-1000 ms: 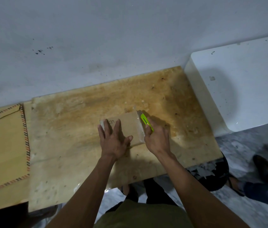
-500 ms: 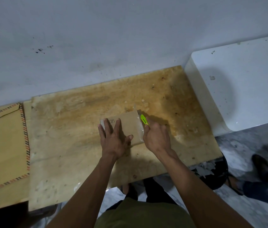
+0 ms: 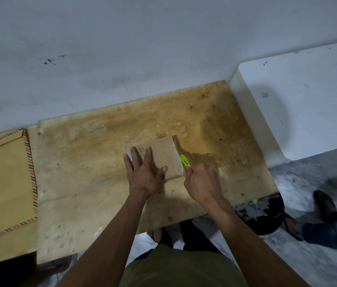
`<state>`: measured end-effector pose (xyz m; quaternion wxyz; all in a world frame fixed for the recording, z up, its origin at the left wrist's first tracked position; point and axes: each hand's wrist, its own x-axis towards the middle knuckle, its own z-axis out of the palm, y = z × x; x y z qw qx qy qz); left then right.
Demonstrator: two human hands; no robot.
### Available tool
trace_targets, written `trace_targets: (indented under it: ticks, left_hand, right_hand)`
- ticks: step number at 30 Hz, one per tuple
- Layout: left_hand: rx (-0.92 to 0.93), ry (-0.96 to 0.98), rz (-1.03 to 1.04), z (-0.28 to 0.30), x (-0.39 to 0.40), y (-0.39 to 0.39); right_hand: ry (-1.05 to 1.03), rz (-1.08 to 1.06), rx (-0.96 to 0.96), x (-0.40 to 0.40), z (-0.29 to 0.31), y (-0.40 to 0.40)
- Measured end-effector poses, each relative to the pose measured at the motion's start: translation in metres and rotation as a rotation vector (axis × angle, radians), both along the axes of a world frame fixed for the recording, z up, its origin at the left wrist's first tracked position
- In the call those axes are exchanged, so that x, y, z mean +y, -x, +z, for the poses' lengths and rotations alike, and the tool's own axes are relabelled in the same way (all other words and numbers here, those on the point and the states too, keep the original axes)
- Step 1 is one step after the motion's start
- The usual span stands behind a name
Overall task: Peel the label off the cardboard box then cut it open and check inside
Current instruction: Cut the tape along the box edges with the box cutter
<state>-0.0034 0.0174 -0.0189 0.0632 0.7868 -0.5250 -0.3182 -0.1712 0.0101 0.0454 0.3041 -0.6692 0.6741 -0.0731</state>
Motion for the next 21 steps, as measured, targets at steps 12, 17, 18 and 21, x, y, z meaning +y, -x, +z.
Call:
trace_targets:
  ticks: [12,17,18,21]
  left_hand:
    - [-0.015,-0.006,-0.003,-0.001,0.000,0.000]
    - [-0.033,-0.016,-0.004,-0.003,-0.001,0.001]
    - [-0.052,-0.006,-0.013,-0.004,0.000,0.000]
    - [-0.113,0.037,-0.051,-0.011,0.004,-0.001]
  right_hand:
    - [0.045,-0.024,0.006,0.026,-0.002,0.006]
    - [0.062,0.001,-0.003,0.047,-0.013,0.016]
    - [0.068,0.003,-0.024,0.051,-0.016,0.019]
    - [0.049,-0.040,-0.111,0.061,-0.019,0.022]
